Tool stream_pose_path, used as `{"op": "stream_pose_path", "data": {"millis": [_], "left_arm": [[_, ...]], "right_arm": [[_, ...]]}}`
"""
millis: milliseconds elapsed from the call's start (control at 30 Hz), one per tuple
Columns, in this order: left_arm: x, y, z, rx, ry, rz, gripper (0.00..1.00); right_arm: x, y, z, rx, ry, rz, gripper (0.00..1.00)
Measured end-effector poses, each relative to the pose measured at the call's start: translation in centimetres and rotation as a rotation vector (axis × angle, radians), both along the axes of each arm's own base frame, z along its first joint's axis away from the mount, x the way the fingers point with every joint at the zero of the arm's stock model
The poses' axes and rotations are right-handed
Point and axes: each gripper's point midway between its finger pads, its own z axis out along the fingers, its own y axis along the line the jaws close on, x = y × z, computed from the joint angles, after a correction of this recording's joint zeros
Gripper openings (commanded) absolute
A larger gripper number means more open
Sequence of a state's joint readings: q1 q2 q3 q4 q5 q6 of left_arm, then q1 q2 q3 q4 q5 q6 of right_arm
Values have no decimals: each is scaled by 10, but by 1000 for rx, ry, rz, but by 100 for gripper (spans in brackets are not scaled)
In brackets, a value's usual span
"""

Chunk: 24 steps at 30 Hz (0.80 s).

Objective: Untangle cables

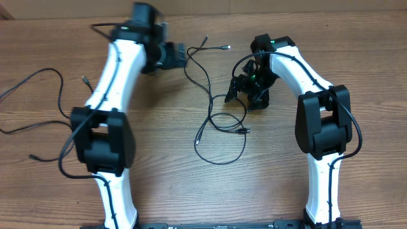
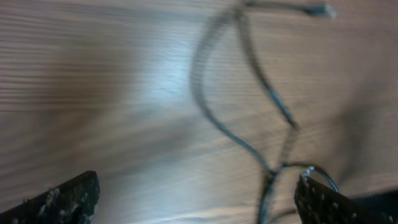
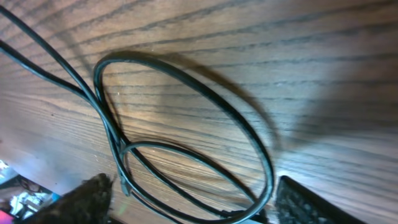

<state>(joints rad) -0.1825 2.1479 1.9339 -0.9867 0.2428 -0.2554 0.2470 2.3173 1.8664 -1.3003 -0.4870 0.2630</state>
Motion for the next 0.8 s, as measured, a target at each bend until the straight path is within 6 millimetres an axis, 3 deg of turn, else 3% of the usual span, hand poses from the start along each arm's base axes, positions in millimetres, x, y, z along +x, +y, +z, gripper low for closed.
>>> {"op": "stream_pose_path", "data": {"millis": [167,333,467,533,600,800], "left_arm": [[-21,-54,-10,51,13,-54,100],[-37,-80,-33,119,16,-46,100],[-32,-85,-44,134,-26,-13,100],[-29,-84,-48,136,-36,14,100],[-26,-81,-51,133,-47,42,100],[-20,-65,-55,139,-41,98,100]], "right_arm": [[-3,2,-3,2,-2,19,85],[-11,11,-9,1,3,48,85],[-17,20,-13,2,2,76,83],[-20,24,-14,5,4,93,67],[-22,25,-14,5,9,94,60],[-27,28,-3,55,37,86,61]]}}
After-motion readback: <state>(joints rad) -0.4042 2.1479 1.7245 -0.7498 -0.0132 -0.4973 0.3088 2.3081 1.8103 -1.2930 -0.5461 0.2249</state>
